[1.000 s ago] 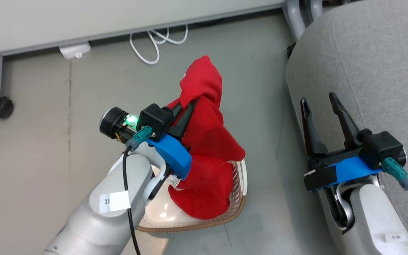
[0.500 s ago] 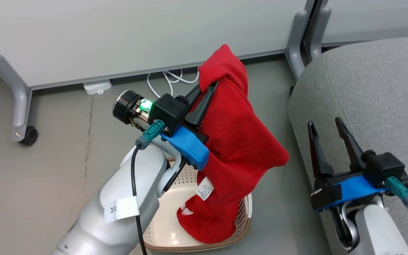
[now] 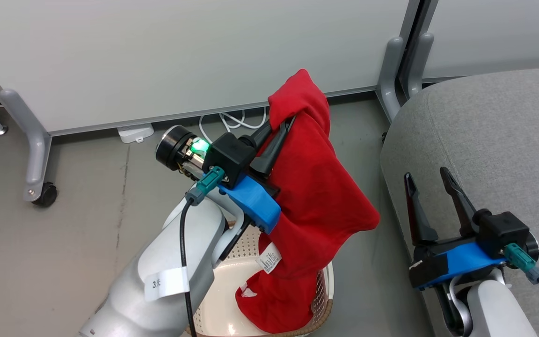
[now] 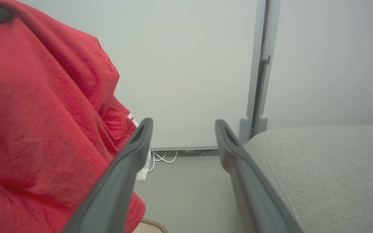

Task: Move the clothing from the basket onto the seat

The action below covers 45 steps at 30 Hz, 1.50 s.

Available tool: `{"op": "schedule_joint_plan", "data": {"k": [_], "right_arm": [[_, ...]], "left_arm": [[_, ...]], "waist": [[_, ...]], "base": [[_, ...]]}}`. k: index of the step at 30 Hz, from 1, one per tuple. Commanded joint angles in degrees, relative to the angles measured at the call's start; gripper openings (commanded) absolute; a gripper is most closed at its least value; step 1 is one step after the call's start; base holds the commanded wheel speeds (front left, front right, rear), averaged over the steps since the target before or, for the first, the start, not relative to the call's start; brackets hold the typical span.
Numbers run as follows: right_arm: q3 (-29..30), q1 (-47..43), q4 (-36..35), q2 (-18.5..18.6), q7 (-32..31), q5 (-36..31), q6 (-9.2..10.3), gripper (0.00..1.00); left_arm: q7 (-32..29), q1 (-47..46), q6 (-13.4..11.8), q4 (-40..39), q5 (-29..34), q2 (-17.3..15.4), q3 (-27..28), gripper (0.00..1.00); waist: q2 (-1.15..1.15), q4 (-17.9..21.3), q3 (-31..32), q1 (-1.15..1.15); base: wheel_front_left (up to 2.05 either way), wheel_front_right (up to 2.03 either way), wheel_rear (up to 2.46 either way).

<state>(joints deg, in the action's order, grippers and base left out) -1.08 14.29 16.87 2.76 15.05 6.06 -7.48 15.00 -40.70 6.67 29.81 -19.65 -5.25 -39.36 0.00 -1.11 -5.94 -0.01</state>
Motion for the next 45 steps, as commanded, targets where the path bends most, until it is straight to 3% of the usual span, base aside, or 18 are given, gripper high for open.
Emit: {"op": "schedule_joint_plan", "data": {"k": [1, 9, 27, 38, 39, 40, 41, 45], "right_arm": [[-0.4, -0.6, -0.3, 0.2, 0.2, -0.5, -0.03, 1.00], [-6.6, 1.3, -0.4, 1.0, 0.2, -2.9, -0.03, 1.00], [-24.7, 12.2, 4.1, 7.3, 0.2, 2.7, -0.03, 1.00], [-28.7, 19.6, 10.7, 6.9, 0.2, 4.6, -0.02, 1.00], [-29.0, 19.9, 11.5, 6.8, 0.2, 4.8, -0.02, 0.97], [-29.3, 20.3, 11.9, 6.7, 0.2, 4.9, -0.02, 0.40], [-29.6, 20.6, 12.6, 6.5, 0.2, 5.1, -0.02, 0.00], [-30.1, 21.5, 13.6, 6.3, 0.2, 5.7, -0.02, 0.00]], "left_arm": [[0.3, 0.6, 0.4, 0.1, 0.2, 0.0, 0.2, 0.00], [0.3, 0.9, 0.4, 0.2, 0.5, 0.4, 0.3, 0.00], [0.3, -0.9, 0.8, -0.9, 1.4, 1.1, -1.0, 0.00], [0.3, -1.9, 0.9, -2.1, 1.2, 1.8, -3.1, 0.00], [0.3, -2.0, 0.9, -2.2, 1.1, 1.8, -3.2, 0.00], [0.3, -2.1, 0.9, -2.2, 1.0, 1.8, -3.3, 0.00], [0.3, -2.1, 0.8, -2.2, 1.0, 1.8, -3.4, 0.00], [0.3, -2.4, 0.8, -2.0, 0.7, 1.9, -3.6, 0.00]], "waist": [[0.00, 0.0, 0.1, 0.01], [0.00, -0.2, 0.4, 0.01], [0.00, -1.5, -1.7, 0.01], [0.00, -2.6, -3.2, 0.01], [0.00, -2.7, -3.3, 0.01], [0.00, -2.7, -3.3, 0.01], [0.00, -2.8, -3.4, 0.01], [0.00, -2.8, -3.4, 0.01]], "base": [[0.00, 0.00, 0.00], [0.00, 0.00, 0.00], [0.00, 0.00, 0.00], [0.00, 0.00, 0.00], [0.00, 0.00, 0.00], [0.00, 0.00, 0.00], [0.00, 0.00, 0.00], [0.00, 0.00, 0.00]]}}
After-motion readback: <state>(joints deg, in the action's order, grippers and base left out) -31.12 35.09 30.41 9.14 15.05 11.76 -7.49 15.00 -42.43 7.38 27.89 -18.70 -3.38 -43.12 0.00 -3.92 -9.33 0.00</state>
